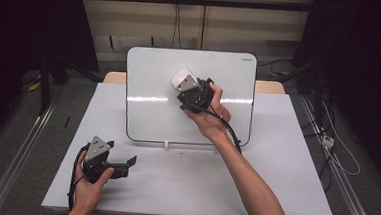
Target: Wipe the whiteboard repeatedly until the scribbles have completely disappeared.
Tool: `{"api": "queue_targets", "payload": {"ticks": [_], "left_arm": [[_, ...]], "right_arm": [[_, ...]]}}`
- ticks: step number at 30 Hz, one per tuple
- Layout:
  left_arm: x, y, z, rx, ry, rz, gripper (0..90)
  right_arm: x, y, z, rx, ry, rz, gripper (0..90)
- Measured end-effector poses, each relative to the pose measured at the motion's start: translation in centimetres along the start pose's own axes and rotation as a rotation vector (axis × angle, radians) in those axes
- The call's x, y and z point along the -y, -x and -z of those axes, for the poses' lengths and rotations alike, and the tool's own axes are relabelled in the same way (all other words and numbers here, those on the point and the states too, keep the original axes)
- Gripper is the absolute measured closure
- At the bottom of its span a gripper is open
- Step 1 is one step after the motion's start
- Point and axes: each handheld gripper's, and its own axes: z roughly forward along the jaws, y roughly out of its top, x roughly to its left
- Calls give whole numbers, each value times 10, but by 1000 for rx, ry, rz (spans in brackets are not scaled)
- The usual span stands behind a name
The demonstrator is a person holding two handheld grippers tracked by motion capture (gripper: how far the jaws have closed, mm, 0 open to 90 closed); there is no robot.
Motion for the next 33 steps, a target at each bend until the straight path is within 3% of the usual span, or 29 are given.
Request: {"api": "queue_targets", "payload": {"ticks": [2,5,9,11,20,26,28,33], "left_arm": [[0,1,0,1,2,1,48],[0,1,0,0,1,-1,48],[-1,2,-2,4,-4,-3,48],[-2,3,-3,5,-11,-19,48],[-2,5,-5,10,-7,-14,48],[-1,3,-4,7,-4,-10,48],[-1,3,-4,9,-5,-12,48],[-1,3,-4,9,-4,-11,48]], "right_arm": [[0,-2,1,22,-4,18,318],[2,-8,1,18,-8,-5,318],[6,-18,3,5,-21,25,318],[7,-31,3,-8,-25,46,318],[4,-73,0,-61,-9,95,318],[8,-99,2,-99,-6,165,319],[8,-104,2,-91,-2,167,319],[8,-102,2,-101,-3,165,318]]}}
